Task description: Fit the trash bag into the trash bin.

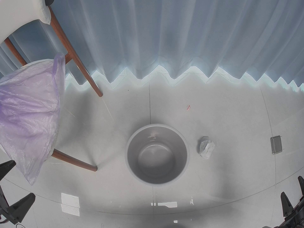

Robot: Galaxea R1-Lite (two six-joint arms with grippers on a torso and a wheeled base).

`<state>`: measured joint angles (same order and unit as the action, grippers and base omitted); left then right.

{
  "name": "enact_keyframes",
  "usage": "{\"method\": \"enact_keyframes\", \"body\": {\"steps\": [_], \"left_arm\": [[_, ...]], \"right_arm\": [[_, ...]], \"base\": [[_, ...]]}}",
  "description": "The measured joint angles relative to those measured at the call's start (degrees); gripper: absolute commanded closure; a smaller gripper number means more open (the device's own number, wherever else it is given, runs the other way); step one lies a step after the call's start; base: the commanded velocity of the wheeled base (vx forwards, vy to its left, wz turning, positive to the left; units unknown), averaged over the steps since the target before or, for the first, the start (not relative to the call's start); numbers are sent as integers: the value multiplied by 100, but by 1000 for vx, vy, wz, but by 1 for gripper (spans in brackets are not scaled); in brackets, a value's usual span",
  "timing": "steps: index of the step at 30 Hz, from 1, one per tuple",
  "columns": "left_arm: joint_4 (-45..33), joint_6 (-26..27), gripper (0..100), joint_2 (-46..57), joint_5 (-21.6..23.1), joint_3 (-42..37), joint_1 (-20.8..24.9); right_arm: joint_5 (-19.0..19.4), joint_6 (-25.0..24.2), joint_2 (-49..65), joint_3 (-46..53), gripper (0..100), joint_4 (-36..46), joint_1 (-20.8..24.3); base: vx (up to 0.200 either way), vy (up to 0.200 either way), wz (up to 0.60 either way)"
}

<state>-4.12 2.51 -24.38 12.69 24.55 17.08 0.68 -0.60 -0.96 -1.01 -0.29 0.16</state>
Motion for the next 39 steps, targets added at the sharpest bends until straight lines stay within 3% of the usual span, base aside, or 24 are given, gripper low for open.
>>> {"method": "enact_keyframes", "body": {"steps": [4, 13, 29, 39], "left_arm": [[68, 24, 0, -666, -43, 343, 100], [282, 151, 0, -2068, -613, 1078, 128], [521, 162, 0, -4169, -1874, 2352, 157], [538, 233, 0, -4910, -2979, 2708, 463]], "right_arm": [[-2, -22, 0, 0, 0, -4, 0], [-2, -41, 0, 0, 0, -4, 0], [0, -46, 0, 0, 0, -4, 0], [0, -46, 0, 0, 0, -4, 0]], "base": [[0, 0, 0], [0, 0, 0], [0, 0, 0], [0, 0, 0]]}}
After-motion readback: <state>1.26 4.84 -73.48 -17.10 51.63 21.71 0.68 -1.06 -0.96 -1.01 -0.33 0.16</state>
